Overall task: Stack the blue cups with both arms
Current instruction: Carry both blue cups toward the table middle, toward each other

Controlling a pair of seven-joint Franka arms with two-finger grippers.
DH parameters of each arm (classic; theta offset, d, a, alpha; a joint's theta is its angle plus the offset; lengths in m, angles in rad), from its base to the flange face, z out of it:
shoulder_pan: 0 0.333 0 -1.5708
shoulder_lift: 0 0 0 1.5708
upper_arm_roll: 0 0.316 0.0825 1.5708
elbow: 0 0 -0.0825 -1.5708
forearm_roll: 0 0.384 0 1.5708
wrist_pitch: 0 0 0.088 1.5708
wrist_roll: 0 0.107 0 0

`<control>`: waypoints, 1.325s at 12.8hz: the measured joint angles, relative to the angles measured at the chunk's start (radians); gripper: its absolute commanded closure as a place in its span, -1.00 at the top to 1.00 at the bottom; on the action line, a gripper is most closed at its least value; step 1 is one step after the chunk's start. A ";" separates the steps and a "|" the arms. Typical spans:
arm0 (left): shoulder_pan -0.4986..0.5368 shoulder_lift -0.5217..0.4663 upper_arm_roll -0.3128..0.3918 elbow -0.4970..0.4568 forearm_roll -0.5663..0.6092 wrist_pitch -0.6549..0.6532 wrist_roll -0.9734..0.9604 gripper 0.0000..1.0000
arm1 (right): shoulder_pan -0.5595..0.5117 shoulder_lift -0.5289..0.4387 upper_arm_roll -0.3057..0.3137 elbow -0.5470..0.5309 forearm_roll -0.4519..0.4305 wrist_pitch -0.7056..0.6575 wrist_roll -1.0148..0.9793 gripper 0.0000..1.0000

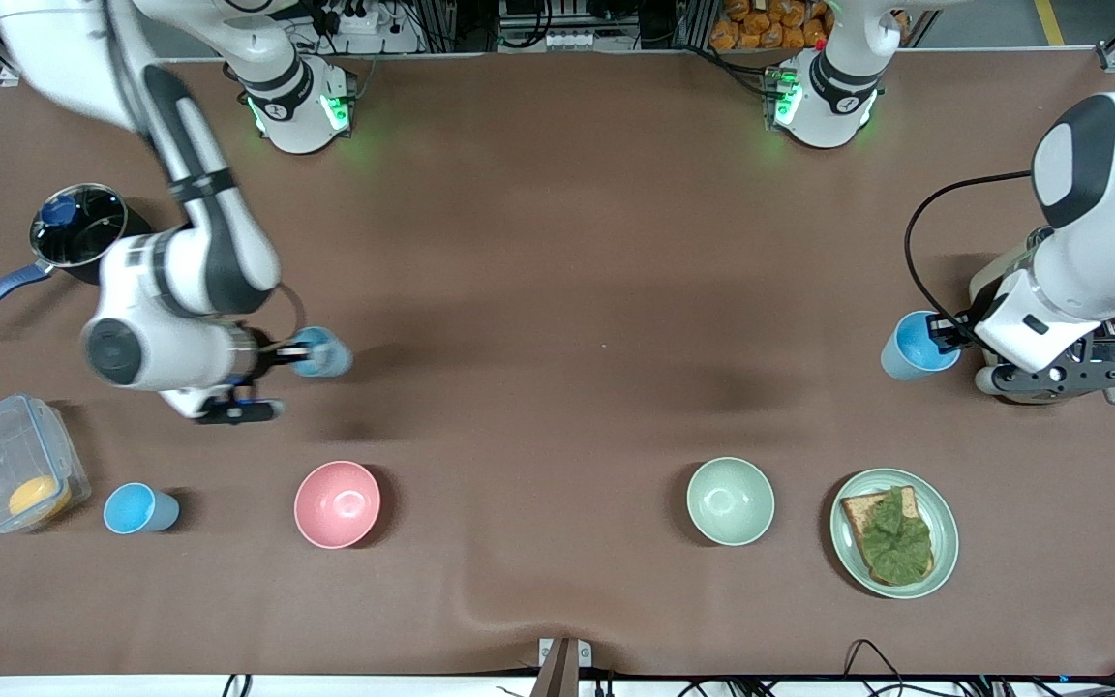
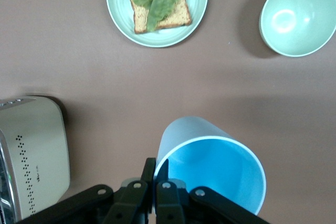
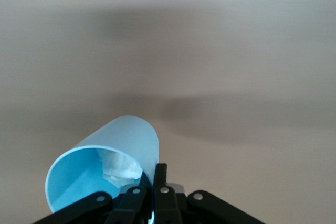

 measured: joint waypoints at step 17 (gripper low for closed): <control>-0.139 0.069 -0.015 0.042 -0.052 -0.008 -0.196 -1.00 | 0.492 0.297 -0.002 0.292 0.109 0.214 0.485 0.99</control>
